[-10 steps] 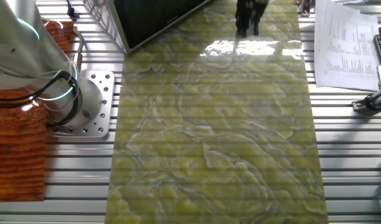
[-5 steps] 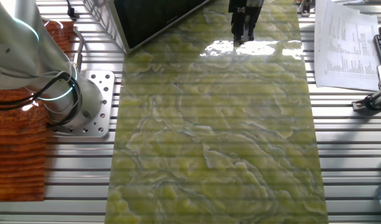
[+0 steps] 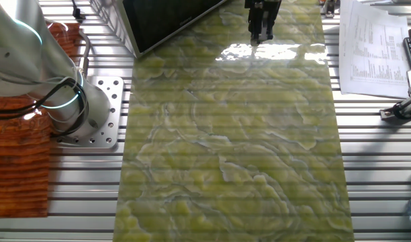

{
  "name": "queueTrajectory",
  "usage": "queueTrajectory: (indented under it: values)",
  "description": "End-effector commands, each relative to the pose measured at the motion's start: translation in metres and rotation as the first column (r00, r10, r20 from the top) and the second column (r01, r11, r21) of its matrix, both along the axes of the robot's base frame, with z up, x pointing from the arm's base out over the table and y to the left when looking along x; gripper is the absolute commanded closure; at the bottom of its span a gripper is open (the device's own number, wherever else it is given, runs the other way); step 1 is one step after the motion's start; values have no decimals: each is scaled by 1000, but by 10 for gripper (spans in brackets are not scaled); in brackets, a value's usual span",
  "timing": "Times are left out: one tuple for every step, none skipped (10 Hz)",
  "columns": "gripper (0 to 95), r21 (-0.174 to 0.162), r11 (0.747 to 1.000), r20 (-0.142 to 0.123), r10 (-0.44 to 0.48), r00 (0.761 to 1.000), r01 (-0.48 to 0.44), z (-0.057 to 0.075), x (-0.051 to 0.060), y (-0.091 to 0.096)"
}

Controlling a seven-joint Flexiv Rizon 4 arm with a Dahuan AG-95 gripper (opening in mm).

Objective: Close the microwave door

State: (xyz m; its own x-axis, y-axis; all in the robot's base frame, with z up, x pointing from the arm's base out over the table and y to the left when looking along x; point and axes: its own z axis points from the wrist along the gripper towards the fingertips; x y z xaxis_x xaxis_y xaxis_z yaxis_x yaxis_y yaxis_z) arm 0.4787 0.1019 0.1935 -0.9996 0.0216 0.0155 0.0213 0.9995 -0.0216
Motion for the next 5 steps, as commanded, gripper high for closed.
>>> queueTrajectory:
  values:
    - [950,2,1000,-2,3,1000,-3,0,0,0]
    - [950,3,1000,-2,6,1000,-6,0,0,0]
    - [950,4,1000,-1,9,1000,-9,0,0,0]
    - [950,5,1000,-1,11,1000,-11,0,0,0]
    - [950,5,1000,-2,11,1000,-11,0,0,0]
